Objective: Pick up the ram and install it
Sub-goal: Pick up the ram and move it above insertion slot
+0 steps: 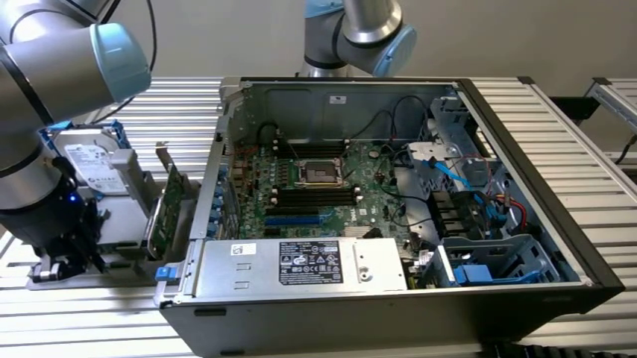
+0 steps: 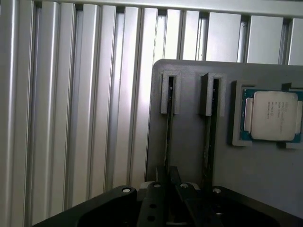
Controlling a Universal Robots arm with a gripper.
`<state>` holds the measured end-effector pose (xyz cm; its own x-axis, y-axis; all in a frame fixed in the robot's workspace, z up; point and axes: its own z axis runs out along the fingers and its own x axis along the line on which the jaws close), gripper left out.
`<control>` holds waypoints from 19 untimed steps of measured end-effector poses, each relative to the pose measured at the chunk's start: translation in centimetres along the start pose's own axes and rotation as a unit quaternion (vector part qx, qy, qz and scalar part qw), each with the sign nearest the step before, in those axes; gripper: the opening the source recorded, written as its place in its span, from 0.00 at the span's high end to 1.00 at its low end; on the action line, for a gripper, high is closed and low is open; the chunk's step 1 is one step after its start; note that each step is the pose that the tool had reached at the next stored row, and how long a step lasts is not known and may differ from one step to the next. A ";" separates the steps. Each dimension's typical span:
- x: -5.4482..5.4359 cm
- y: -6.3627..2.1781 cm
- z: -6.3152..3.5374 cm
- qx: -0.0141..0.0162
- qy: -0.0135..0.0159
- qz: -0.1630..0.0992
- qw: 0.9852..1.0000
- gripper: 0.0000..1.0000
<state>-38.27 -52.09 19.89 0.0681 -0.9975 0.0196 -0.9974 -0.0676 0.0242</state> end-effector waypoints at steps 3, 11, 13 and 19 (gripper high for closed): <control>0.0 -0.01 -0.42 0.000 -0.001 0.000 1.000 0.86; 0.0 -0.05 -2.32 0.000 -0.005 0.000 1.000 0.86; 0.1 -0.06 -2.99 0.000 -0.006 0.000 1.000 0.86; 0.1 -0.24 -5.11 0.000 -0.008 0.000 1.000 0.86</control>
<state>-37.91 -52.09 25.00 0.0681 -0.9977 0.0032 -0.9974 -0.0680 0.0240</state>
